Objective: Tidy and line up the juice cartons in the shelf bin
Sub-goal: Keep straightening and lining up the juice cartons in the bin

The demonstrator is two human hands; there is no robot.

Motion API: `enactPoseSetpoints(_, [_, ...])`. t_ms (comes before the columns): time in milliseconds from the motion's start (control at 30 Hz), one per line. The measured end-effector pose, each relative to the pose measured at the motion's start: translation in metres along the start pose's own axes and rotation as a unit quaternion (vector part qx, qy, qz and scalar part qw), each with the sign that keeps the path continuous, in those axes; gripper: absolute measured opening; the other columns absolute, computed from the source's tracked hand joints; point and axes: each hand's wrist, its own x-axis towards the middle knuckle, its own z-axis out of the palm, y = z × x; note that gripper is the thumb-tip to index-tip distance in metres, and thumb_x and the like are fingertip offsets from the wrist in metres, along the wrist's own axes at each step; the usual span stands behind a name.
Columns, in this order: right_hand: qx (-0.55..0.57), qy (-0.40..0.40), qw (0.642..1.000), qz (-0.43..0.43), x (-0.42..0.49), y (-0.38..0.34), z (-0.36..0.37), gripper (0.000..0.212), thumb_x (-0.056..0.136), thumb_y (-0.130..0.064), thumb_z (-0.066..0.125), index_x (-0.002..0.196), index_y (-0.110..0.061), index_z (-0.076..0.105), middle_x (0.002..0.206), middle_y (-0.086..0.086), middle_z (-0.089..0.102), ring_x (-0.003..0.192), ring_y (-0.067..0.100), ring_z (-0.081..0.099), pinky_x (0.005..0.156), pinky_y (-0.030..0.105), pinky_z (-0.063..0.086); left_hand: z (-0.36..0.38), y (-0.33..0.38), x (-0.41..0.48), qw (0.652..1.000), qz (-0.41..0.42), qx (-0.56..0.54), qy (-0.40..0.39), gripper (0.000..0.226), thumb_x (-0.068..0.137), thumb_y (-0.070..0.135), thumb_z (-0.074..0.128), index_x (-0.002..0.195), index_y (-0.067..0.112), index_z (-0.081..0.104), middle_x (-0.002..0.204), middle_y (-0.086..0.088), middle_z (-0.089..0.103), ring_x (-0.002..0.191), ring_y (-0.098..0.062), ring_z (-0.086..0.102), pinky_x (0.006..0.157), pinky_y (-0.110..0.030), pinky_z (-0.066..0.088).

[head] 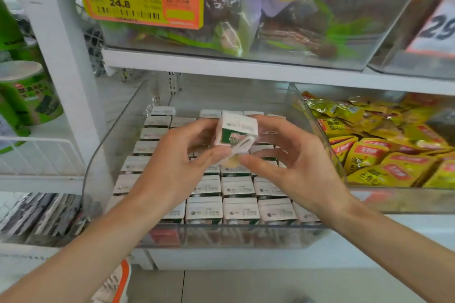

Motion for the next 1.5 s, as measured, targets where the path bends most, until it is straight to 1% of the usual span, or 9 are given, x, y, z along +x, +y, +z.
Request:
enactPoseSetpoints(100, [0.032,0.028,0.998,0.051,-0.002,0.003,-0.004,0.04,0.089,-0.011,0.082,0.126,-0.019,0.071,0.11,0.0,0.079,0.098,0.016,0.079,0.088,0.028,0.063,0.005,0.001,0.002,0.999,-0.017,-0.048,-0.005,0.03,0.087,0.033,0.075,0.116,0.042,0.07,0.108,0.029,0.076,0.102,0.007,0.071,0.085,-0.008,0.053])
enactPoseSetpoints(200, [0.06,0.045,0.994,0.086,-0.003,0.002,-0.008,0.035,0.087,-0.016,0.083,0.12,-0.021,0.073,0.106,0.0,0.08,0.096,0.017,0.079,0.087,0.024,0.061,0.01,0.001,0.002,0.997,-0.027,-0.067,-0.022,0.038,0.084,0.043,0.07,0.122,0.039,0.071,0.107,0.024,0.078,0.102,0.004,0.073,0.088,-0.016,0.057])
enactPoseSetpoints(367, [0.099,0.068,0.984,0.13,-0.004,0.005,-0.012,0.027,0.091,-0.016,0.08,0.116,-0.017,0.074,0.102,-0.001,0.081,0.096,0.015,0.079,0.089,0.024,0.062,0.018,0.001,0.002,0.993,-0.038,-0.105,-0.046,0.031,0.099,0.029,0.059,0.128,0.034,0.066,0.107,0.02,0.079,0.095,-0.003,0.076,0.077,-0.01,0.057])
enactPoseSetpoints(533, [0.105,0.072,0.981,0.146,-0.005,0.005,-0.012,0.022,0.089,-0.019,0.083,0.11,-0.015,0.077,0.102,-0.003,0.082,0.093,0.011,0.079,0.079,0.018,0.06,0.018,-0.002,0.001,0.993,-0.052,-0.093,-0.046,0.033,0.104,0.027,0.051,0.133,0.025,0.067,0.106,0.016,0.08,0.095,-0.005,0.077,0.078,-0.012,0.057])
enactPoseSetpoints(700, [0.127,0.074,0.976,0.158,-0.006,0.006,-0.011,0.021,0.088,-0.019,0.084,0.106,-0.012,0.079,0.103,-0.002,0.083,0.094,0.014,0.08,0.078,0.02,0.061,0.015,-0.004,0.0,0.994,-0.057,-0.087,-0.043,0.034,0.107,0.027,0.045,0.131,0.026,0.068,0.106,0.012,0.08,0.097,-0.008,0.077,0.084,-0.017,0.058])
enactPoseSetpoints(1033, [0.143,0.091,0.969,0.178,-0.006,0.005,-0.008,0.016,0.088,-0.02,0.084,0.1,-0.01,0.081,0.1,0.0,0.083,0.093,0.016,0.08,0.079,0.022,0.062,0.015,0.0,0.0,0.985,-0.068,-0.154,-0.041,0.028,0.105,0.026,0.049,0.122,0.037,0.067,0.108,0.013,0.08,0.1,-0.007,0.077,0.077,-0.014,0.058])
enactPoseSetpoints(1333, [0.167,0.087,0.961,0.201,-0.002,0.003,0.0,0.017,0.097,-0.018,0.074,0.11,-0.008,0.08,0.106,0.008,0.082,0.1,0.027,0.079,0.098,0.04,0.062,0.016,0.0,-0.002,0.965,-0.108,-0.222,-0.088,0.037,0.098,0.049,0.052,0.124,0.033,0.071,0.118,0.006,0.079,0.111,-0.013,0.075,0.091,-0.023,0.059])
enactPoseSetpoints(1433, [0.17,0.027,0.962,0.213,-0.001,0.0,0.002,0.025,0.1,-0.028,0.07,0.117,-0.013,0.08,0.112,0.006,0.081,0.11,0.023,0.076,0.109,0.041,0.054,0.015,0.001,-0.002,0.96,-0.124,-0.233,-0.088,0.039,0.095,0.052,0.057,0.123,0.03,0.074,0.119,0.004,0.079,0.113,-0.015,0.074,0.091,-0.026,0.06])
enactPoseSetpoints(1500, [0.133,-0.014,0.969,0.21,-0.001,-0.002,0.004,0.03,0.095,-0.038,0.076,0.12,-0.022,0.079,0.114,0.001,0.08,0.112,0.017,0.075,0.112,0.04,0.049,0.014,0.002,-0.002,0.966,-0.115,-0.22,-0.073,0.033,0.094,0.049,0.062,0.122,0.037,0.073,0.117,0.009,0.079,0.11,-0.01,0.075,0.087,-0.02,0.06])
